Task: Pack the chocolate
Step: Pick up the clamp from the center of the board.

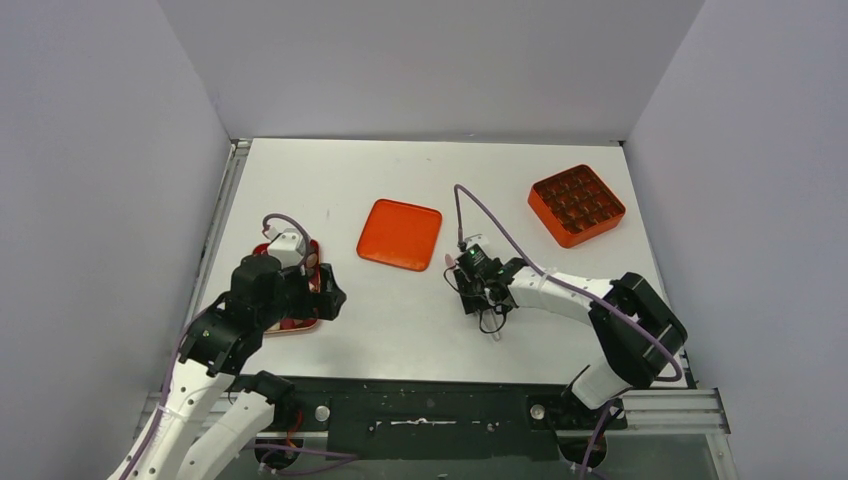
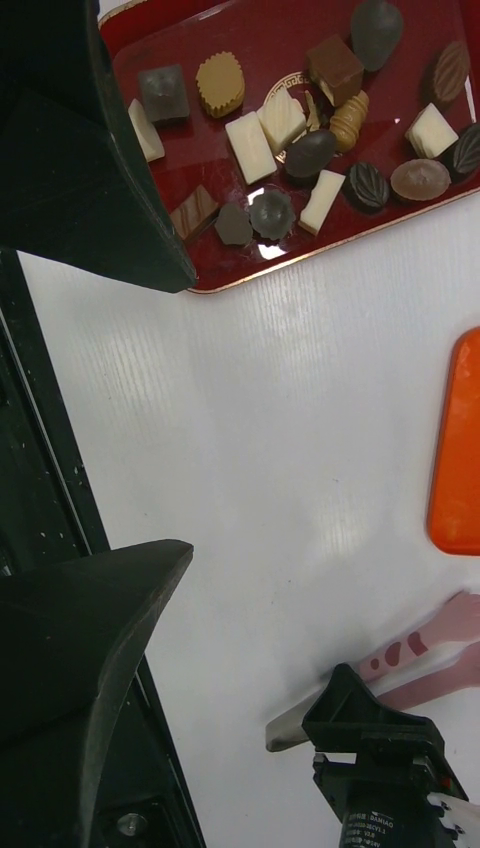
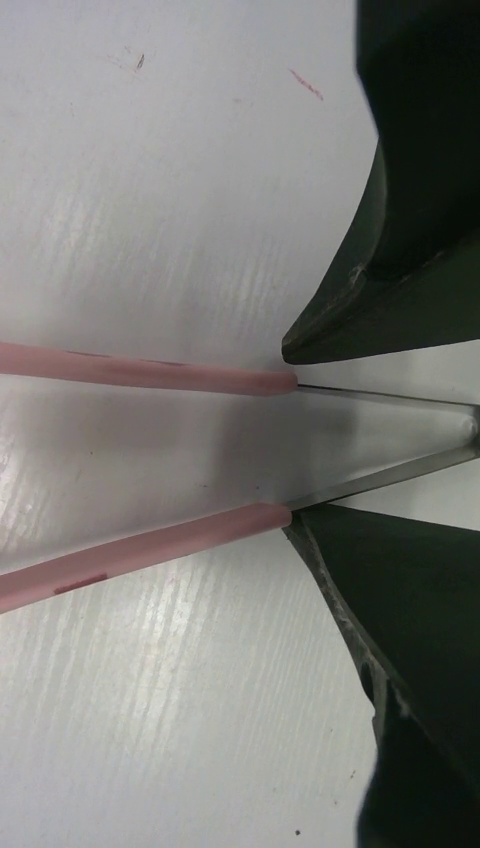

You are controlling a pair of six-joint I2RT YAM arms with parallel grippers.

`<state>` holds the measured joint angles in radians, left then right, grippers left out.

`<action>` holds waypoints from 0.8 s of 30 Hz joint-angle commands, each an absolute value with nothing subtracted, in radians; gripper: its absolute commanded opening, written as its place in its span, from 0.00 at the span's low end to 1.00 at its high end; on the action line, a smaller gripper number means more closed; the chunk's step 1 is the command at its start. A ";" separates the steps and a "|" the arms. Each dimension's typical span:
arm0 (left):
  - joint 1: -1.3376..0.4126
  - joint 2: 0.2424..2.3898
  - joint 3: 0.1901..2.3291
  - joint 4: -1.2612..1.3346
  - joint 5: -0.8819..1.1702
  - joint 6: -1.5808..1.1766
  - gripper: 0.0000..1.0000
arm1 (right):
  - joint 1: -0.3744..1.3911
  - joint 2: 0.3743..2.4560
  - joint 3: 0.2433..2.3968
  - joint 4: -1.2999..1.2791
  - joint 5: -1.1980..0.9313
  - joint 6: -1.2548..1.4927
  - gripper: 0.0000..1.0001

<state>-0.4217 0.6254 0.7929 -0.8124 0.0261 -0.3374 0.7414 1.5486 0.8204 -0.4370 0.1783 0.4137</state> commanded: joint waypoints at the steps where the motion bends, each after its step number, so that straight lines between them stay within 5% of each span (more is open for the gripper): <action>1: -0.416 0.616 0.797 -0.778 0.008 -0.342 0.95 | 0.756 1.582 0.812 -0.357 0.198 0.427 0.51; 9: -0.416 0.669 0.816 -0.805 0.008 -0.356 0.93 | 0.781 1.533 0.748 -0.329 0.211 0.458 0.42; 24: -0.411 0.816 0.857 -0.725 0.012 -0.539 0.85 | 0.839 1.344 0.938 -0.611 0.216 0.388 0.40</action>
<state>-0.4168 0.7895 0.7921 -0.8101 -0.0128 -0.4736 0.8062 1.4342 0.8448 -0.5415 0.2077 0.4263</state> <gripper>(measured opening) 0.853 0.400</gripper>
